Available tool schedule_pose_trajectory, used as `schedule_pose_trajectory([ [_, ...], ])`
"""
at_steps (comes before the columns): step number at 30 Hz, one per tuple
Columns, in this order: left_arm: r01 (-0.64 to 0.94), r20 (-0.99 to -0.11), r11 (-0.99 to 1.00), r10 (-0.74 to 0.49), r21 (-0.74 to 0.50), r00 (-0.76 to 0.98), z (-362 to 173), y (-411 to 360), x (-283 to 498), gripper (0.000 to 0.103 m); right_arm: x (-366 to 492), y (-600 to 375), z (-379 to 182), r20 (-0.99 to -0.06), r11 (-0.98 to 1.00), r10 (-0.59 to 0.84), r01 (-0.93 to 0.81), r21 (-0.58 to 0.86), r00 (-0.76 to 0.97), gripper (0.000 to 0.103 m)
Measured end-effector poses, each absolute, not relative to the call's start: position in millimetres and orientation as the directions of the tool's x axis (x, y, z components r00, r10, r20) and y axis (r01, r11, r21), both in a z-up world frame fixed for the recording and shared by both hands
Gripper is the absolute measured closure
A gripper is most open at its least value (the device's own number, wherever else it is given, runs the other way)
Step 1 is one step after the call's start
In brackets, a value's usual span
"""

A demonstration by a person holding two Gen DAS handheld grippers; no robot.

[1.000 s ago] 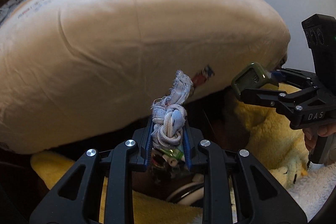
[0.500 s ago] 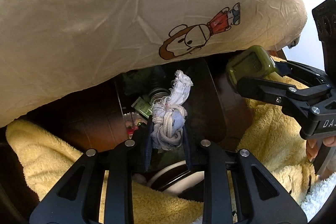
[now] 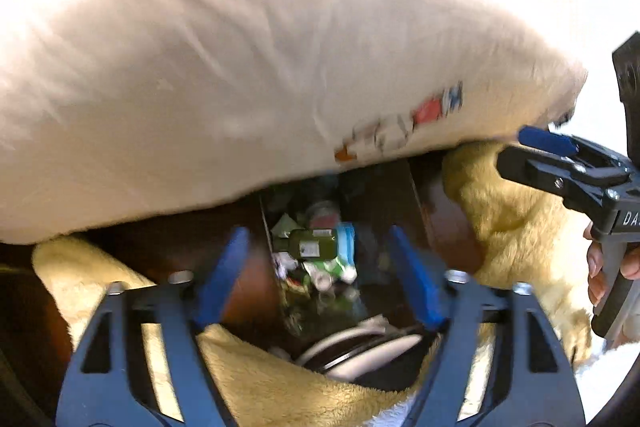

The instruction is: Collect trash

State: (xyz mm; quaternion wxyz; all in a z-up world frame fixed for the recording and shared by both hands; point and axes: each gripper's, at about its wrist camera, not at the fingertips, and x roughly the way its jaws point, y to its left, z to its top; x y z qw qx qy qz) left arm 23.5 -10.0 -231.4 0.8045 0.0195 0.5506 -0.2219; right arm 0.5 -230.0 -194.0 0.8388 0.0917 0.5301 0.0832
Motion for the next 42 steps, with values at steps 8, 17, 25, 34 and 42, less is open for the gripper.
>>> schedule_pose_trajectory([
  [8,0.369,-0.818,0.92,-0.311,-0.132,0.484,-146.1,-12.0,14.4,0.008,-9.2,-244.7,-112.1,-0.795,0.989,0.114,0.006,0.146,0.596,0.004],
  [17,0.326,-0.638,0.942,-0.297,-0.076,0.71,-40.4,0.4,-3.0,0.008,-33.8,-244.1,-26.9,-0.674,0.995,-0.013,0.079,0.067,0.739,0.004],
  [25,0.273,-0.502,0.961,-0.253,-0.035,0.827,22.5,7.2,-17.1,0.008,-52.3,-237.2,19.9,-0.546,0.995,-0.084,0.1,-0.001,0.834,0.004],
  [34,0.272,-0.463,0.961,-0.262,-0.046,0.847,38.4,0.7,-25.8,0.008,-64.0,-236.8,42.1,-0.486,0.992,-0.12,0.127,-0.019,0.866,0.004],
  [42,0.287,-0.464,0.957,-0.277,-0.051,0.841,32.7,-2.3,-28.7,0.008,-65.3,-233.1,42.7,-0.479,0.991,-0.127,0.13,-0.028,0.869,0.004],
])
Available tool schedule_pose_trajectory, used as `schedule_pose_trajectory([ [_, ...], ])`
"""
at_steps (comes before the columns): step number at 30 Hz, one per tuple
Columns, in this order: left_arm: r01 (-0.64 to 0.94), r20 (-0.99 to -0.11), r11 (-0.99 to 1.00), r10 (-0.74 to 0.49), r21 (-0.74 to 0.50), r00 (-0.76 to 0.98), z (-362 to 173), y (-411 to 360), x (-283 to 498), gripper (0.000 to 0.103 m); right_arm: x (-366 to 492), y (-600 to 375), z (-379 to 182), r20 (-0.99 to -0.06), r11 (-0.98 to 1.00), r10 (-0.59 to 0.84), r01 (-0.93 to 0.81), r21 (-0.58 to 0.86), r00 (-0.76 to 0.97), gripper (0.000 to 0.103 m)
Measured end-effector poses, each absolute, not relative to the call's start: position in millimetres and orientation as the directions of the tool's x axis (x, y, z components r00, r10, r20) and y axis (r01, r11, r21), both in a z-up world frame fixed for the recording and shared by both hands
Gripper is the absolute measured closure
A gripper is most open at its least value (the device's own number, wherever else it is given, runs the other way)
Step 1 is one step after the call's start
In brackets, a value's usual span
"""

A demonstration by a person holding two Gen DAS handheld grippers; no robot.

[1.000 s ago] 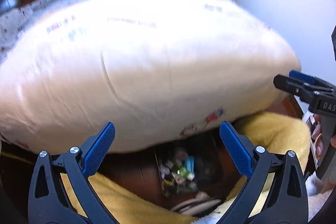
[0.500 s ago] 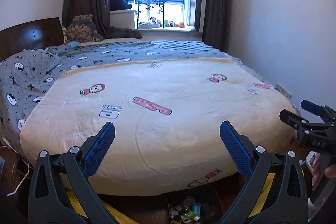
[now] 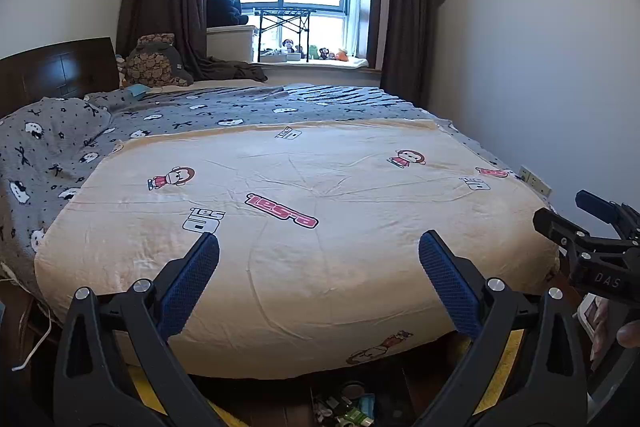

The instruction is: Collect trash

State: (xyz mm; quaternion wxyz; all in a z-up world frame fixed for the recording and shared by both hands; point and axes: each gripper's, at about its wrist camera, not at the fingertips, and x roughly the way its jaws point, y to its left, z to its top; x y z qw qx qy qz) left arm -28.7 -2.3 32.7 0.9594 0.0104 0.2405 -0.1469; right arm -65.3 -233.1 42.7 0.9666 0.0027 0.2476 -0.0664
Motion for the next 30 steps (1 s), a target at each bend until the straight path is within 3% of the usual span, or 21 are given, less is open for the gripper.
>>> schedule_pose_trajectory([
  [30,0.267,-0.445,0.962,-0.265,-0.059,0.855,34.5,2.6,-33.1,0.008,-68.1,-223.9,45.1,-0.471,0.992,-0.118,0.12,-0.026,0.874,0.004],
])
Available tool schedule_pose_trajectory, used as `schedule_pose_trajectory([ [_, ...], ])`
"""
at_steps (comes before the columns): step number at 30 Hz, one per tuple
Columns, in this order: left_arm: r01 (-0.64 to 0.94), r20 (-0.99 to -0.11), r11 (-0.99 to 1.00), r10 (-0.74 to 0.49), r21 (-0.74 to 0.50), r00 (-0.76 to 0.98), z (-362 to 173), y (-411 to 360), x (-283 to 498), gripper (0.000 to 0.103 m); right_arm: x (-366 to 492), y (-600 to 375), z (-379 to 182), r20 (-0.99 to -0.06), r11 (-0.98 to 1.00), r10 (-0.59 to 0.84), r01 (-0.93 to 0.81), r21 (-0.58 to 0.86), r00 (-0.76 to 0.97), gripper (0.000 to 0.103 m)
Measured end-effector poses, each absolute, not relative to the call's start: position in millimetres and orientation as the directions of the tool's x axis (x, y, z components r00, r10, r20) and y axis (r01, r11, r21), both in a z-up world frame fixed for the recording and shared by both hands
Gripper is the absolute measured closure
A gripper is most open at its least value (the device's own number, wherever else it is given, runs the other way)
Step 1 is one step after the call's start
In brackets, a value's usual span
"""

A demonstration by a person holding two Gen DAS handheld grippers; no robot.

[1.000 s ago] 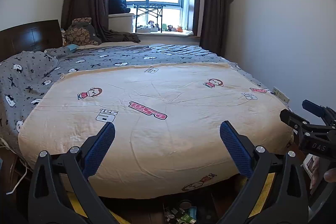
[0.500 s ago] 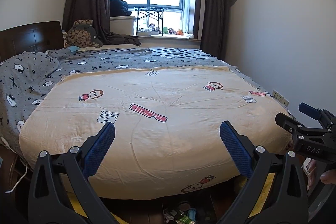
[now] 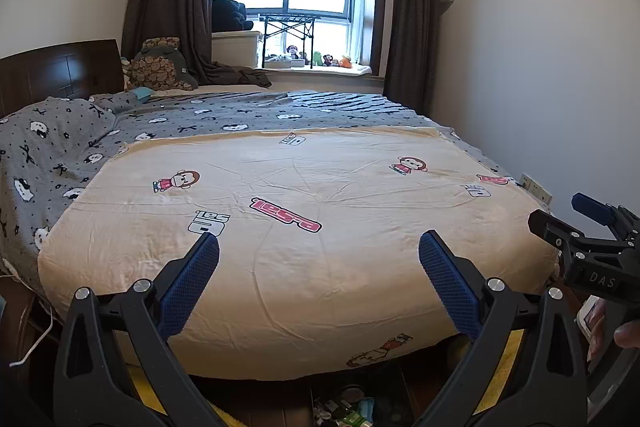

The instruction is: Collect trash

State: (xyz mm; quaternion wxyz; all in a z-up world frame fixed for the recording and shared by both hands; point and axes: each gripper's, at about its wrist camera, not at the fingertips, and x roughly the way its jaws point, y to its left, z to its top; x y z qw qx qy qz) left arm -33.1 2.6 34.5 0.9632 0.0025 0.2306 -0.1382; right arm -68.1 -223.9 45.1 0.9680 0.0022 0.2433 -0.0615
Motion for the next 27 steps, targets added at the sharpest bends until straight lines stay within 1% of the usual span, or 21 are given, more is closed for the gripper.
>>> schedule_pose_trajectory([
  [27,0.26,-0.441,0.964,-0.258,-0.057,0.859,36.3,5.8,-32.9,0.008,-67.3,-224.3,46.1,-0.473,0.992,-0.12,0.129,-0.014,0.873,0.004],
])
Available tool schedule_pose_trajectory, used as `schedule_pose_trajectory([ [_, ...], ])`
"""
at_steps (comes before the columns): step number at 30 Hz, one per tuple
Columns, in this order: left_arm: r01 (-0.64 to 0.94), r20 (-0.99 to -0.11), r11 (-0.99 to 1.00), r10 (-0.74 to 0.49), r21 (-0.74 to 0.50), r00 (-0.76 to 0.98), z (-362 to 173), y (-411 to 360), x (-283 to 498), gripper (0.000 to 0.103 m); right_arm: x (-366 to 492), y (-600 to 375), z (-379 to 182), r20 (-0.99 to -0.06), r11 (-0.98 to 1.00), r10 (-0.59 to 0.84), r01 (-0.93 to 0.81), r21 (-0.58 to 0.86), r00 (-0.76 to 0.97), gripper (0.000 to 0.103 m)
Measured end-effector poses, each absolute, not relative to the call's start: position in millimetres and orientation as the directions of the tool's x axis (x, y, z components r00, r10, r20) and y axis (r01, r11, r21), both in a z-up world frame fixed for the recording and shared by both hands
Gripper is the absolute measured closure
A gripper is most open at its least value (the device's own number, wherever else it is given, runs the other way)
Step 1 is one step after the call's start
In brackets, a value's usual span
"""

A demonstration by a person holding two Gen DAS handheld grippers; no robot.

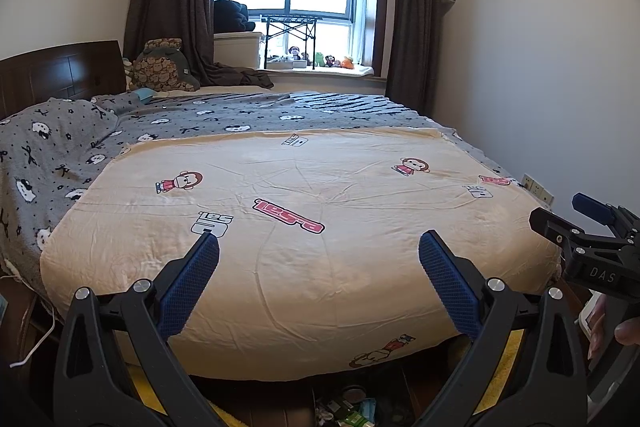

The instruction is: Collect trash

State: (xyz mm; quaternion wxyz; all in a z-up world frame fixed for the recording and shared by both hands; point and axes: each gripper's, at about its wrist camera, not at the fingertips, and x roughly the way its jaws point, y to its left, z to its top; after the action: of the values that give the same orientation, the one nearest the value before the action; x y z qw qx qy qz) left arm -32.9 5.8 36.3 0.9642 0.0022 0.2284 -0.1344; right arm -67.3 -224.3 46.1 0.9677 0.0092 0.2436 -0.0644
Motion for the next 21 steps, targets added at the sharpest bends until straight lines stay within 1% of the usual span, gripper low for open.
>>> schedule_pose_trajectory([
  [21,0.267,-0.442,0.962,-0.261,-0.049,0.858,37.1,7.5,-33.5,0.008,-67.3,-226.5,47.1,-0.472,0.991,-0.126,0.135,-0.015,0.872,0.004],
])
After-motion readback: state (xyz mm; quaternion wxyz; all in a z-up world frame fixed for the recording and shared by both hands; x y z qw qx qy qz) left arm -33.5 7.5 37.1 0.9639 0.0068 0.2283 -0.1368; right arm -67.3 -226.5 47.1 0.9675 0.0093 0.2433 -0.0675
